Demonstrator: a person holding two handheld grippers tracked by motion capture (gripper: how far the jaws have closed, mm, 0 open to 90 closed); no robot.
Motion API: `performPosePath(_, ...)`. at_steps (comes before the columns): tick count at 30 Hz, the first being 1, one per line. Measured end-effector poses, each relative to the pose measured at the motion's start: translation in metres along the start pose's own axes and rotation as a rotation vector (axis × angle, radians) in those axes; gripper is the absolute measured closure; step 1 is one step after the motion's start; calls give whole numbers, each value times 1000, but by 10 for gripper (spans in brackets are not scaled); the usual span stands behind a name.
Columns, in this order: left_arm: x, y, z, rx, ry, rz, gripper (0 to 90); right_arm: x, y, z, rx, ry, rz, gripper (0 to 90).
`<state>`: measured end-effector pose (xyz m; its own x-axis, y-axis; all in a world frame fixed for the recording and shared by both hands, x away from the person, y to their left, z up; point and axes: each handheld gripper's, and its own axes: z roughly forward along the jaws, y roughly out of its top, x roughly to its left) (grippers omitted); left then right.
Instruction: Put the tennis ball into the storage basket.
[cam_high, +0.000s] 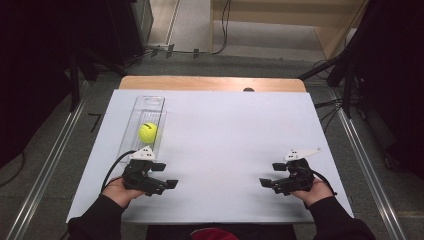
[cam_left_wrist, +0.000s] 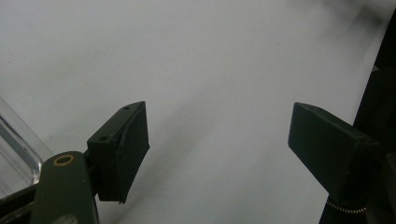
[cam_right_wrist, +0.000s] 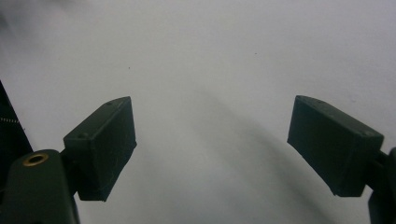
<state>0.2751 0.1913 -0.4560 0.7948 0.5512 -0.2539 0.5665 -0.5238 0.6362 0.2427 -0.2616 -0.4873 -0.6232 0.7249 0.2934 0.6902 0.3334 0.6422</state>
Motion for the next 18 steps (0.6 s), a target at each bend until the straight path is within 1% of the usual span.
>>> performPosePath(18, 1, -1, 1, 6, -10, -5, 213, 0, 0, 1, 2, 1, -2, 132)
